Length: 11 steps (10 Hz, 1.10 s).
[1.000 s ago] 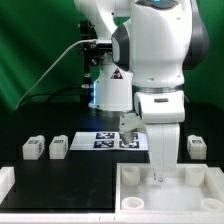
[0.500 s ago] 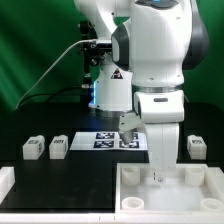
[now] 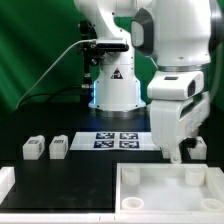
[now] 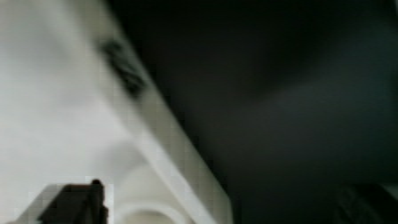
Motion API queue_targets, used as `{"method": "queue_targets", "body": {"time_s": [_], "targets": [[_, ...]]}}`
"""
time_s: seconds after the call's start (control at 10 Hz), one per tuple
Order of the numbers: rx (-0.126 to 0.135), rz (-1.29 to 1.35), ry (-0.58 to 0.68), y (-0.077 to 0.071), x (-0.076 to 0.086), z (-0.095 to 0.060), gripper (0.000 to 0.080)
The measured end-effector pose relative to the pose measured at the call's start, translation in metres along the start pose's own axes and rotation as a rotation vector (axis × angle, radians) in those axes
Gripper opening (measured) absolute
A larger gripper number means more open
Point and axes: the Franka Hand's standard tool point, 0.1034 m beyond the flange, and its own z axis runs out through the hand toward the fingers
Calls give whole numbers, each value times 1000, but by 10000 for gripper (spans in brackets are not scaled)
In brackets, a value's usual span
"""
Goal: Assemble one leg
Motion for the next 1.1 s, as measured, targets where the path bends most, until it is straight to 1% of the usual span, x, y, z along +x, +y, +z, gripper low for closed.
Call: {"method": "queue_targets", "body": {"time_s": [0.2, 0.3, 0.4, 0.5, 0.6, 0.7, 0.8, 0.9, 1.0, 1.1], "targets": [[8, 161, 4, 1, 0, 0, 649], [15, 289, 7, 0, 0, 0, 649], [18, 444, 13, -7, 4, 0, 649], [25, 609, 15, -31, 15, -1, 649], [27, 690, 10, -46, 24, 0, 649], [29, 731, 15, -49, 26, 3, 649], [30, 714, 8, -49, 25, 3, 649], [41, 713, -32, -50, 23, 3, 649], [42, 718, -34, -49, 23, 3, 649], [71, 743, -120, -53, 10, 6, 649]]}}
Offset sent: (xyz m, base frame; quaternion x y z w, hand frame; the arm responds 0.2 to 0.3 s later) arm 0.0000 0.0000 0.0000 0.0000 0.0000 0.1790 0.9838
